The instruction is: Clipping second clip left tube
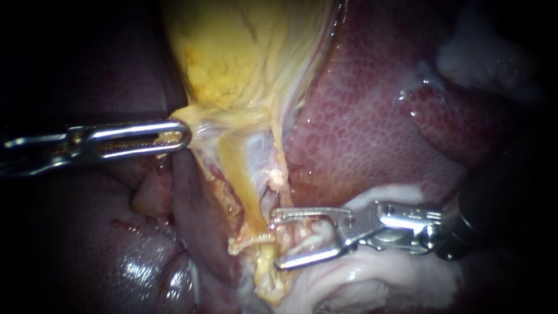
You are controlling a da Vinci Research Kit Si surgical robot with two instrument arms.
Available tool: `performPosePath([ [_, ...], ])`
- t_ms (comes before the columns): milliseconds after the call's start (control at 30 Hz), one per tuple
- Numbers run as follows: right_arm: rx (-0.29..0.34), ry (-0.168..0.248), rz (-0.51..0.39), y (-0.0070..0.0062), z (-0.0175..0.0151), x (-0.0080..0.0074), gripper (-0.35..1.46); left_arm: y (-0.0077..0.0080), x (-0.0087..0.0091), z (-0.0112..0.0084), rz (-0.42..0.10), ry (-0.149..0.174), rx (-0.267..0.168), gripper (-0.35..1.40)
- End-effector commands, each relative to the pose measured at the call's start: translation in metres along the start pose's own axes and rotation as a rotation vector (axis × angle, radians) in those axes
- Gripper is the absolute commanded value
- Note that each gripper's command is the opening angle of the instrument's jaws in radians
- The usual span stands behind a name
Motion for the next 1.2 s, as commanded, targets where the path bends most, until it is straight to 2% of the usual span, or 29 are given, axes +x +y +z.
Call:
performPosePath([
  [33,-0.003,-0.007,0.001,0.0003,0.0001,-0.0001,0.60,-0.0001,0.0000,0.0000,0.000,0.000,-0.001,-0.35],
  [200,-0.013,-0.014,0.006,0.0018,0.0009,-0.0006,0.60,-0.0002,0.0000,0.0000,0.000,-0.002,-0.005,-0.35],
  [333,0.002,-0.015,0.023,0.0022,0.0021,-0.0007,0.60,-0.0003,0.0000,0.0000,0.000,-0.002,-0.005,-0.35],
  [567,0.073,-0.026,0.047,0.0009,0.0042,-0.0001,0.60,-0.0001,0.0000,0.0001,0.000,-0.002,-0.005,-0.35],
  [767,0.157,-0.006,0.067,-0.0009,0.0050,0.0006,0.60,0.0002,0.0000,0.0002,0.000,-0.002,-0.004,-0.35],
  [900,0.204,0.002,0.076,-0.0018,0.0053,0.0009,0.60,0.0011,-0.0001,0.0003,0.000,-0.001,-0.003,-0.35],
  [1067,0.221,0.001,0.078,-0.0017,0.0063,0.0010,0.60,0.0025,-0.0002,0.0005,0.001,-0.001,-0.003,-0.35],
  [1200,0.218,0.001,0.076,-0.0011,0.0074,0.0008,0.59,0.0022,0.0000,0.0009,0.001,-0.003,-0.006,-0.35],
])
